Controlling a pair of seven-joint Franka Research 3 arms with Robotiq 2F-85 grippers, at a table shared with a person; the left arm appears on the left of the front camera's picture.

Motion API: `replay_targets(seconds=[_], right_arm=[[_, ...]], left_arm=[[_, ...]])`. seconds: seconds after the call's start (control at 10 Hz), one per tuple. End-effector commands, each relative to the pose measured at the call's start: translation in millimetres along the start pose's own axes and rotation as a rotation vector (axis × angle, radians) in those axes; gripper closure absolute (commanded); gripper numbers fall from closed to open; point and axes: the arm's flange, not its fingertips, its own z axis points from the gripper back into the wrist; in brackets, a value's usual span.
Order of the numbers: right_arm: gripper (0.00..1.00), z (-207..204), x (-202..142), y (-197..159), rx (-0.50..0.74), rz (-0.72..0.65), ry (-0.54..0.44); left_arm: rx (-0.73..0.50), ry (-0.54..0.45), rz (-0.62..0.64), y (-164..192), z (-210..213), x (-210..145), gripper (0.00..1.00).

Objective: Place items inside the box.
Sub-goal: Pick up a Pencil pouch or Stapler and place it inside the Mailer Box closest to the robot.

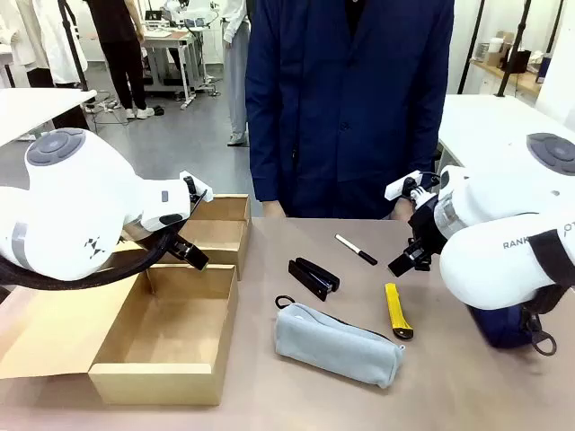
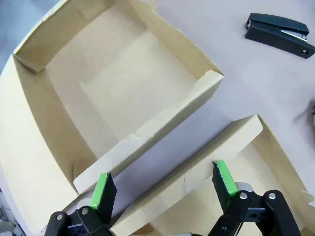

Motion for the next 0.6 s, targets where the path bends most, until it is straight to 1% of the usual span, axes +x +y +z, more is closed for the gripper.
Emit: replay_targets(seconds=[0.0, 0.5], right_arm=[[0.00, 0.0, 0.0, 0.0, 0.000, 0.000, 0.000], [0.00, 0.0, 0.0, 0.0, 0.000, 0.000, 0.000]], left_arm=[[0.000, 0.000, 0.000, 0.0, 0.0, 0.0, 0.00], [0.000, 0.000, 0.000, 0.0, 0.0, 0.0, 0.00]])
